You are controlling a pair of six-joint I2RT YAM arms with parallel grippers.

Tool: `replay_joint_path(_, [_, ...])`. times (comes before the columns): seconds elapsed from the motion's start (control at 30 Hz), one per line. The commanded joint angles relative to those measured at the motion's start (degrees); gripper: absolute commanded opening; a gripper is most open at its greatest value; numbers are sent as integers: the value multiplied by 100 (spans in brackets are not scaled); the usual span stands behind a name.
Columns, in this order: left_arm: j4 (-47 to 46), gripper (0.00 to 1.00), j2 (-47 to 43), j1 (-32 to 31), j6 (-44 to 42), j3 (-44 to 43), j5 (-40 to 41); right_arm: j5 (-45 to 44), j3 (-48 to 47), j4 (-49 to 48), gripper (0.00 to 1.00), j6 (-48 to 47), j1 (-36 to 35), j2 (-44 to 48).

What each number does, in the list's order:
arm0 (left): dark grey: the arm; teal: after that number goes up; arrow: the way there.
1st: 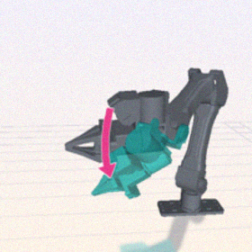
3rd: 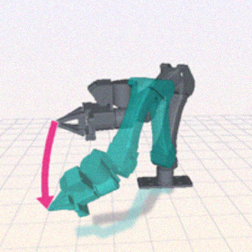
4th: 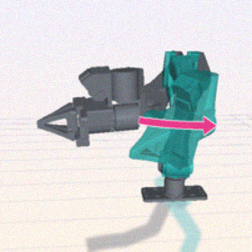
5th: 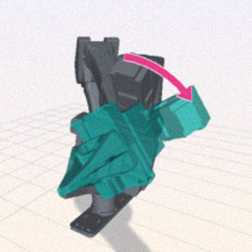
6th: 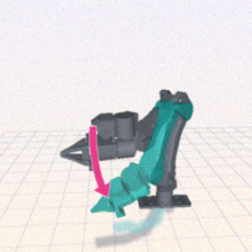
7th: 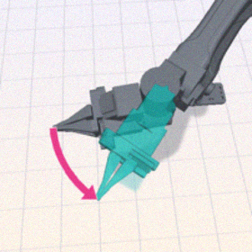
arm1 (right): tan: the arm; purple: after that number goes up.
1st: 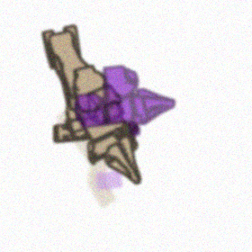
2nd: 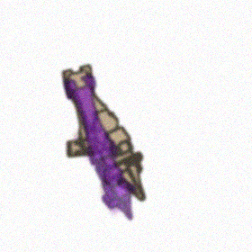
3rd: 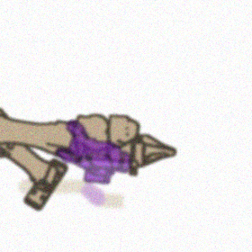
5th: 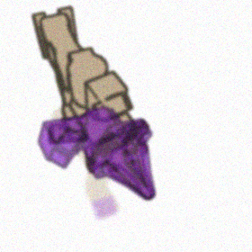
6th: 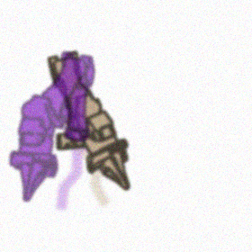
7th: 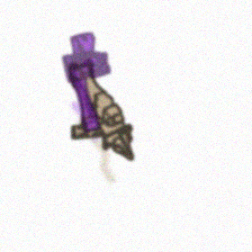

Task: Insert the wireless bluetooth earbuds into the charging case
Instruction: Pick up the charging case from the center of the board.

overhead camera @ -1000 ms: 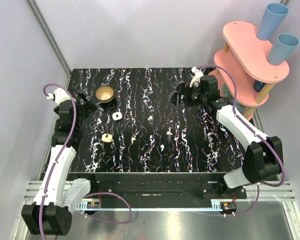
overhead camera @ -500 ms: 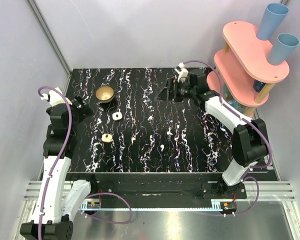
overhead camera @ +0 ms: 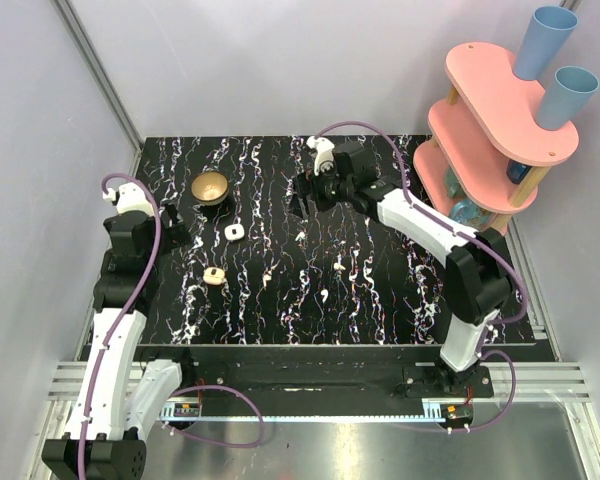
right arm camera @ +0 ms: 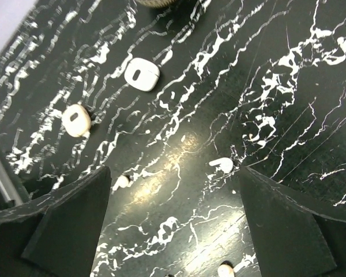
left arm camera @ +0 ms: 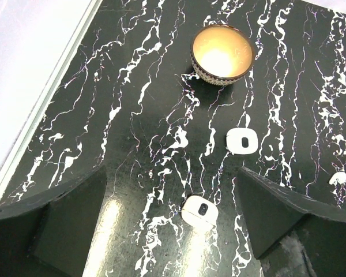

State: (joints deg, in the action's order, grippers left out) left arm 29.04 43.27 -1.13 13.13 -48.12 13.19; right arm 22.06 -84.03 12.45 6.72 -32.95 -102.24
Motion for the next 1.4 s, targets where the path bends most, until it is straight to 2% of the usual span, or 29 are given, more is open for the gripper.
replay_joint_path(0.0, [-170,99,-81,25,-205,13,201,25,-429,126,98,-566,-185,-410])
replay_joint_path(0.17, [-109,99,-99,25,-179,22,622,61,-764,65,97,-1409,-607,-1034])
replay_joint_path(0.43, [-100,99,-125,25,-179,39,693,807,-834,-971,97,-3464,-871,-1886])
replay_joint_path(0.53, [-100,99,-108,25,-179,39,702,992,-1088,-1429,98,-3625,-871,-2300])
replay_joint_path(0.77, [-100,99,-90,25,-179,48,685,2018,-2185,-1271,99,-4179,-880,-3144])
replay_joint_path(0.87, [-109,99,-82,25,-188,48,676,2336,-2625,-780,99,-4275,-880,-3399])
replay_joint_path(1.17, [-109,99,-64,25,-214,57,711,2689,-3970,-94,97,-4355,-889,-4269])
replay_joint_path(1.2, [-117,99,-64,25,-214,57,720,2680,-4024,-102,93,-4285,-889,-4365])
replay_joint_path(1.37, [-118,99,-46,25,-214,57,711,2584,-4323,81,92,-4276,-889,-4507])
